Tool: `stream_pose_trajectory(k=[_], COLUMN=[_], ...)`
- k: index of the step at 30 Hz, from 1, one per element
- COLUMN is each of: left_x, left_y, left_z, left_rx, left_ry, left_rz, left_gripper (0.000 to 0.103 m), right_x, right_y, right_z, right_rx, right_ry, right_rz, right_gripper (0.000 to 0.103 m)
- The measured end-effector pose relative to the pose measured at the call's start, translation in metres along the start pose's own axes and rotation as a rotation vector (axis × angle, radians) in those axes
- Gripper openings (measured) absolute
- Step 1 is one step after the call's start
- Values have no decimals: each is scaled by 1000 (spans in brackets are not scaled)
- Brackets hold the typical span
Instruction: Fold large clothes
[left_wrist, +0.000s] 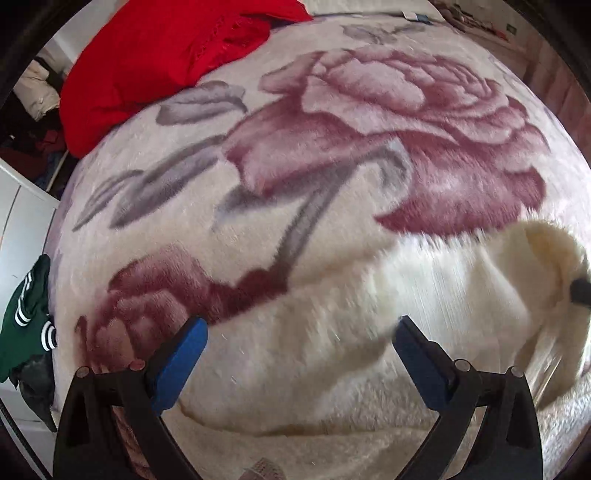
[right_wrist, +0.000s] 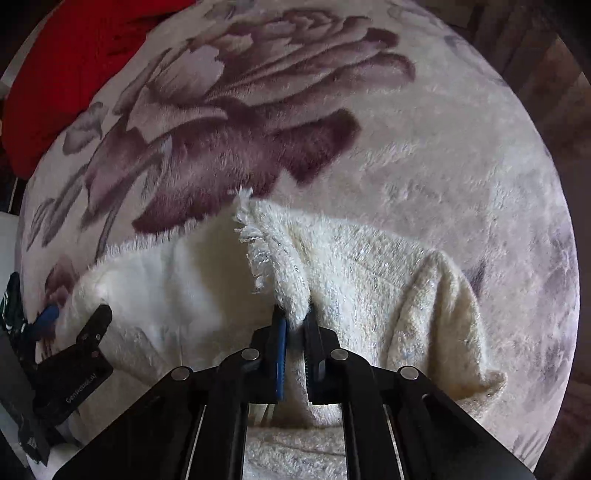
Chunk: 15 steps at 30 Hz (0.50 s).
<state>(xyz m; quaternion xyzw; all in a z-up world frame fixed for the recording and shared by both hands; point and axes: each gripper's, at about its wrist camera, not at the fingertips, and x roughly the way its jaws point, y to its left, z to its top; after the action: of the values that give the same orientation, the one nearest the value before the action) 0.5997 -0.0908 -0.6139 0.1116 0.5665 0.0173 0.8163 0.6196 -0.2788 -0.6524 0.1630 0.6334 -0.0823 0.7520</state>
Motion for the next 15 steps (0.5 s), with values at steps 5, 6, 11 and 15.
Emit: stream_pose_trajectory(k=[5, 6, 11, 15], left_x=[-8, -15, -43, -37], left_y=[15, 22, 46, 67], left_z=[12, 10, -10, -22], left_rx=[-54, -71, -91, -120], left_ry=[-15, -21, -98, -90], left_rz=[10, 17, 191, 228], left_gripper=[103, 103, 103, 103], right_x=[26, 28, -38, -20], right_y=[-4, -8, -9, 34], right_z=[28, 31, 8, -14], right_rx=[64, 88, 101, 12], right_ry=[165, 201, 49, 182], right_rz=[65, 71, 297, 506], right_gripper=[10, 10, 48, 48])
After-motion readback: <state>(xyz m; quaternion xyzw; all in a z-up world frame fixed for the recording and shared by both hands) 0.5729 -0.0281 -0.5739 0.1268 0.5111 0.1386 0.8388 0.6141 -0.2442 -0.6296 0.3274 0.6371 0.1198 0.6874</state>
